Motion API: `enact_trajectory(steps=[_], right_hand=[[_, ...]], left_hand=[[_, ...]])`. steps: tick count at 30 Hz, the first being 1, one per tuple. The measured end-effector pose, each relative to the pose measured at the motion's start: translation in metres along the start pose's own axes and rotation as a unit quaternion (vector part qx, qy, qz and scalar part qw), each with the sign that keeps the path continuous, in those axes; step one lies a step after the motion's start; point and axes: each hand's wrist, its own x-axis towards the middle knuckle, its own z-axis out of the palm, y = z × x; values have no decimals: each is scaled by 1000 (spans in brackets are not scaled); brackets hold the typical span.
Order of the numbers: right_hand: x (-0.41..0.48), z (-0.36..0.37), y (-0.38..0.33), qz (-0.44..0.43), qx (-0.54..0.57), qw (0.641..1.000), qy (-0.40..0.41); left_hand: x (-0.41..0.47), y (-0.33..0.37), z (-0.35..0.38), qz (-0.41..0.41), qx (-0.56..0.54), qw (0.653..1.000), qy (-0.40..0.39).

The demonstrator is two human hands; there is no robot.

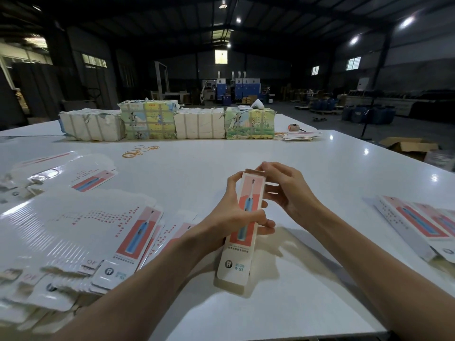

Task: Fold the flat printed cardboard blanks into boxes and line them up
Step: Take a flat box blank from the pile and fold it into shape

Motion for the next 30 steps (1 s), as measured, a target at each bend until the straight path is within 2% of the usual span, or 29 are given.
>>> enact_trajectory(steps=[10,20,30], right_hand=[[0,-3,-3,45,9,998,36],[1,-8,-5,86,13,996,22],[2,-6,-2,88,9,996,24]], left_hand=[[-3,0,-1,0,-13,1000,-24],[-4,3,-1,40,11,997,-60],[-1,-7,-4,31,3,999,-37]])
